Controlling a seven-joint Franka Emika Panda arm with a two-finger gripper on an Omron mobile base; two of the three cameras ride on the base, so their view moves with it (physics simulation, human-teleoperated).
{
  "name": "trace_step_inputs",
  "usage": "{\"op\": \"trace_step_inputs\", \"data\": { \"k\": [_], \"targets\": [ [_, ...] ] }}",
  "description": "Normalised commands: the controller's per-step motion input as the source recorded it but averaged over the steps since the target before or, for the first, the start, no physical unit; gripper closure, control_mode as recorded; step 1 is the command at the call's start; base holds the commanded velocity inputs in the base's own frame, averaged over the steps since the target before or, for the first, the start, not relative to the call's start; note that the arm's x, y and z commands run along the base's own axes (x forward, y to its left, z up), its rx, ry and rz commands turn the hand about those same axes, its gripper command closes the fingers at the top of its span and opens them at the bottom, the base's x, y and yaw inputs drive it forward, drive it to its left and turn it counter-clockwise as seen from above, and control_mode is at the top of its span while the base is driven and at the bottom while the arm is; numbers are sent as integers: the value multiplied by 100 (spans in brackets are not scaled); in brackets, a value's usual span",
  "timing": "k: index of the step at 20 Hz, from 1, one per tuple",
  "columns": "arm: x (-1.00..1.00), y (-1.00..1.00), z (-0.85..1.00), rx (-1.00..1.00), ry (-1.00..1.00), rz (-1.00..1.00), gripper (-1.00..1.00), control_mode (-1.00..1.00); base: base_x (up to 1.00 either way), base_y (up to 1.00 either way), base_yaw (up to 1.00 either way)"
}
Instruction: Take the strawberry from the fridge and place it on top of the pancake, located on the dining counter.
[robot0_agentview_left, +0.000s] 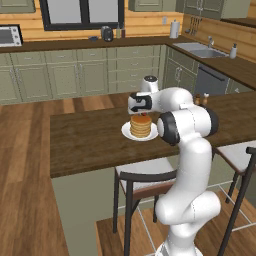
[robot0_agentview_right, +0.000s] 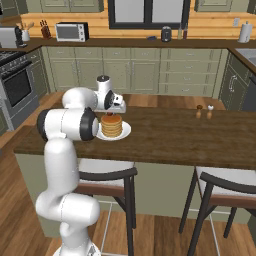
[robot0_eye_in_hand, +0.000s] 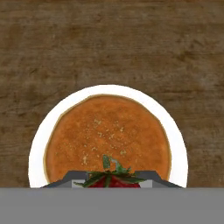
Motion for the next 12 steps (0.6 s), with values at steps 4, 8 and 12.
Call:
{"op": "trace_step_inputs", "data": {
  "k": [4,8,12],
  "targets": [
    [0,0,-36,0,0,0,100,-100,0,0,0],
    [0,0,-18,0,0,0,100,-100,0,0,0],
    [0,0,-2,0,0,0,100,-100,0,0,0]
  ]
}}
